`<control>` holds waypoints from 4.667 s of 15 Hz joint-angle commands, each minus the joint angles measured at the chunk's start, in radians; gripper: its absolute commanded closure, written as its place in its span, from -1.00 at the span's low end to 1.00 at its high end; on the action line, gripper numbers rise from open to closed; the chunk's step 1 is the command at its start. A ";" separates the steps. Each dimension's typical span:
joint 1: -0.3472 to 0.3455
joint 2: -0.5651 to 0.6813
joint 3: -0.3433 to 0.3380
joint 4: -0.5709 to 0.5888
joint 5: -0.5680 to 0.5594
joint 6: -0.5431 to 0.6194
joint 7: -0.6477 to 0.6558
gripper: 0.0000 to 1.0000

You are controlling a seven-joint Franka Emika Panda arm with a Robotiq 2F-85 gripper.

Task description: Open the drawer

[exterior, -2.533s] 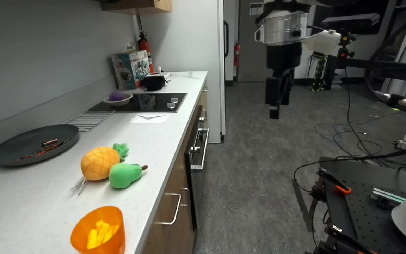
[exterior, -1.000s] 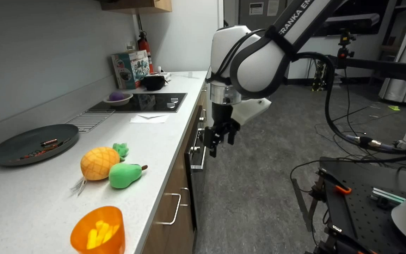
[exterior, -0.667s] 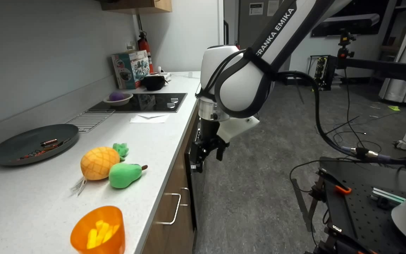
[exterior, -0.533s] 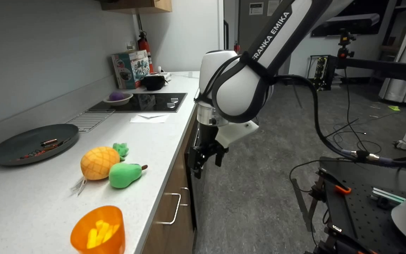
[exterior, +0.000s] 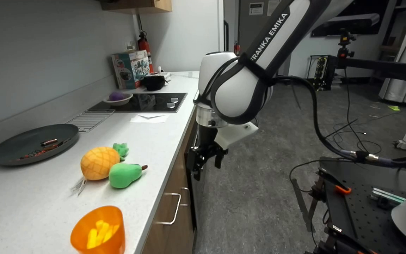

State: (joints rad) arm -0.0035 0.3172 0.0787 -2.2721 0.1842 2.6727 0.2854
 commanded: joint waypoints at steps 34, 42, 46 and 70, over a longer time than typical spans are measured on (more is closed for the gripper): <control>-0.375 0.474 0.420 0.098 0.117 0.606 -0.041 -1.00; -0.435 0.450 0.491 -0.130 0.075 0.839 0.088 -1.00; -0.466 0.422 0.512 -0.301 0.008 1.008 0.224 -1.00; 0.424 -0.064 0.000 -0.481 0.630 0.342 0.135 -1.00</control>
State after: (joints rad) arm 0.4220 0.2534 0.0762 -2.7536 0.8123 3.0133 0.4216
